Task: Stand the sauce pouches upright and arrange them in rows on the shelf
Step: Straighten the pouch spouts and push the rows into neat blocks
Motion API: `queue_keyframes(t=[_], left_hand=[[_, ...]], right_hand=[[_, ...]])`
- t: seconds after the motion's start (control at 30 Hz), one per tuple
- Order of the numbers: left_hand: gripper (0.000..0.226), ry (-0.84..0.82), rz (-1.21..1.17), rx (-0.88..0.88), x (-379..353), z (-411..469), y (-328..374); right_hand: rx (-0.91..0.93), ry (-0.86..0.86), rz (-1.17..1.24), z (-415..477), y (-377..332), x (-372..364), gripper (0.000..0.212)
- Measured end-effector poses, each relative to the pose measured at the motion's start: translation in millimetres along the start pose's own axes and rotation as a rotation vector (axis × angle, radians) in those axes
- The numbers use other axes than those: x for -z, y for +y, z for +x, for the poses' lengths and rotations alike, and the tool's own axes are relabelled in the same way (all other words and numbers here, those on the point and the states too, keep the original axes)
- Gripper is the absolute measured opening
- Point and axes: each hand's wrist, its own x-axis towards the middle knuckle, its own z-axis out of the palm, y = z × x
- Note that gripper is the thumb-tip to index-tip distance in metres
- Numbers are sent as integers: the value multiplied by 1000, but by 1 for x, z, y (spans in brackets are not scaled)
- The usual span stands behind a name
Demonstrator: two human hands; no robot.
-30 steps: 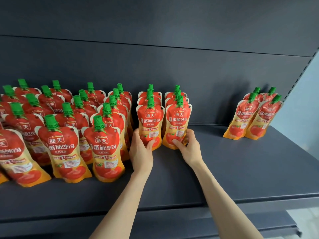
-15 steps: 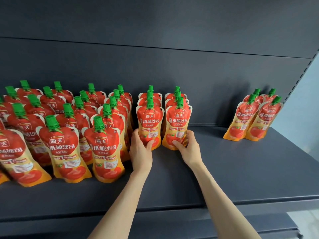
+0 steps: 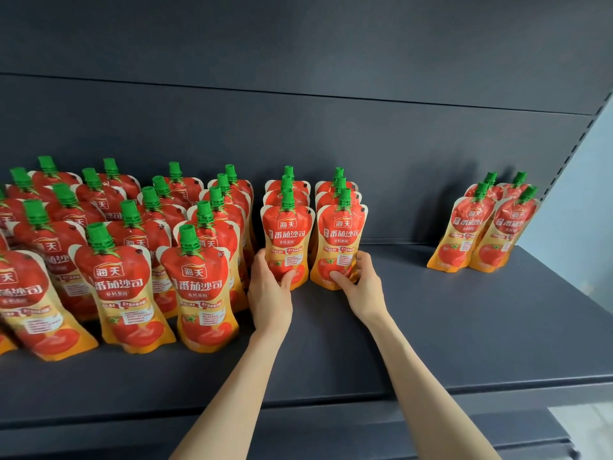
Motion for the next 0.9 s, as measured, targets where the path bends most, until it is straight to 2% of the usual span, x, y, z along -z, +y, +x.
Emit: queue_keyframes(t=[0.6, 0.73, 0.9], left_hand=[[66, -27, 6, -20, 6, -10, 3], [50, 15, -16, -124, 14, -26, 4], [25, -53, -101, -239, 7, -43, 24]], right_hand=[[-9, 27, -12, -5, -2, 1, 50], [-14, 103, -143, -11, 3, 13, 49], [5, 223, -111, -24, 4, 54, 26]])
